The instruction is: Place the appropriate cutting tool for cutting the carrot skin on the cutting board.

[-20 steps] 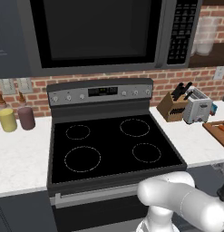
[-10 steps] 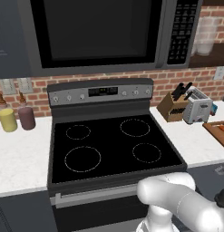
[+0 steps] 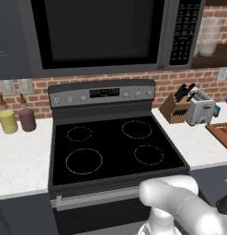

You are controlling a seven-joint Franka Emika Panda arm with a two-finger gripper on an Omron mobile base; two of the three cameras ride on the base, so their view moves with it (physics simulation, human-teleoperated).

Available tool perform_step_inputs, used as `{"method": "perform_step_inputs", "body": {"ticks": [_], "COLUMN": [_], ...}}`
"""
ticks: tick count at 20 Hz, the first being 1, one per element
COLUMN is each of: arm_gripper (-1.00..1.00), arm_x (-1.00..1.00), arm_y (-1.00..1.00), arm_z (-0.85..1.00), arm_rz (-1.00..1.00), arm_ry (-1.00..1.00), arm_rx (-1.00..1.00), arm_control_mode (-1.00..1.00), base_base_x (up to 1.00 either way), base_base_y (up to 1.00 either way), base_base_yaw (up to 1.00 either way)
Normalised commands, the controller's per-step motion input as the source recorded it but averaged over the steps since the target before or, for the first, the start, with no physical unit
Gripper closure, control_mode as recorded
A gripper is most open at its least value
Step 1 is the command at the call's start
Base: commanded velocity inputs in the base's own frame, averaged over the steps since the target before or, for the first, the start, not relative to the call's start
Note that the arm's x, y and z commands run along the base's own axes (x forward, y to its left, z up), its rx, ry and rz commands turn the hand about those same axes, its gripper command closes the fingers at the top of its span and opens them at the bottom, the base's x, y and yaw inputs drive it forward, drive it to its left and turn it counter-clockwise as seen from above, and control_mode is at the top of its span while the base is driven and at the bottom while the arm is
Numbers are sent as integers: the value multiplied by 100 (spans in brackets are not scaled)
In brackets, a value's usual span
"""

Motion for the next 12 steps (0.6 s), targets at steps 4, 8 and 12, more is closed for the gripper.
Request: {"method": "perform_step_inputs", "body": {"ticks": [4,8,12], "arm_gripper": [-100,-100,-100], "arm_x": [-67,-49,-2], "arm_y": [-7,-11,-10], "arm_z": [-23,-12,27], "arm_rz": [0,0,0], "arm_ry": [8,9,7], "arm_rx": [0,0,2], "arm_control_mode": [-100,-100,-100], "base_base_x": [0,0,0], "base_base_y": [0,0,0], "base_base_yaw": [0,0,0]}}
